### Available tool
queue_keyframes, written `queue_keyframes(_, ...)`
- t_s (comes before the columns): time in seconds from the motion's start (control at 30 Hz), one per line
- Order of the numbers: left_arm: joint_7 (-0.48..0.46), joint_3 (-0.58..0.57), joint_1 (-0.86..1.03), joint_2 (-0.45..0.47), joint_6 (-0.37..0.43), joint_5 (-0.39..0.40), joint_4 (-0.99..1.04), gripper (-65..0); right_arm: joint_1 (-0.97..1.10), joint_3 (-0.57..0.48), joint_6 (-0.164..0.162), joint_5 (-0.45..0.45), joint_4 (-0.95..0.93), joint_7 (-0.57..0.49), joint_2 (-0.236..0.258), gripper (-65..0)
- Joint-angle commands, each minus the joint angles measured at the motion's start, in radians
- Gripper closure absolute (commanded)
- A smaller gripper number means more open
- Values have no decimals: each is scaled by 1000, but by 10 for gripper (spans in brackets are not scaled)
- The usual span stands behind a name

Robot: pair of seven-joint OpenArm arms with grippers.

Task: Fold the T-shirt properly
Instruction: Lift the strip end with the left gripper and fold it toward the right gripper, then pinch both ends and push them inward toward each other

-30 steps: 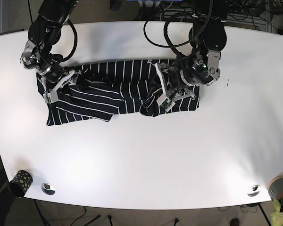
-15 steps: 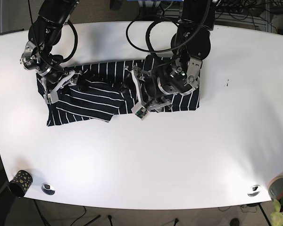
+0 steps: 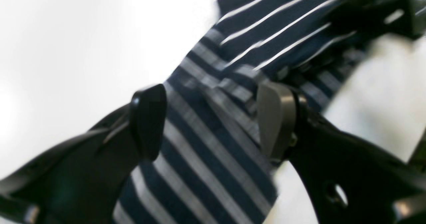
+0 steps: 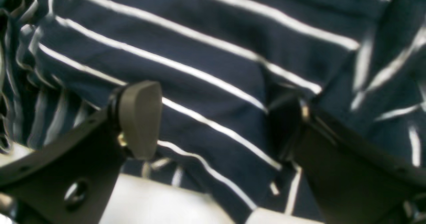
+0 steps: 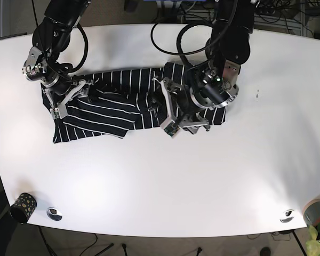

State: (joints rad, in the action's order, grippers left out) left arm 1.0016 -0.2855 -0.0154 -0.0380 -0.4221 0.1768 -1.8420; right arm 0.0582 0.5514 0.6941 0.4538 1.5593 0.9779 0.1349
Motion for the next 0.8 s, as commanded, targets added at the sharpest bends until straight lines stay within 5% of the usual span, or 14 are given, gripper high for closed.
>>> queue_keyframes(0.0,-10,44,21,30,-4,8,-20,-397,-18,3,3,84,59,6,21,-479)
queue_keyframes(0.2,-26,213,107,49,-11,10,-18,-336,-62,98,0,224,77,75,65,-479)
queue_keyframes(0.43,-36,331,167,48,-151,7,5,-297,-154,197,0,224,-72,115,148,-479)
queue_keyframes(0.77,-53,400,104,46,-166,10,75,-297,-281,206,4,225,-461,68,303,-480)
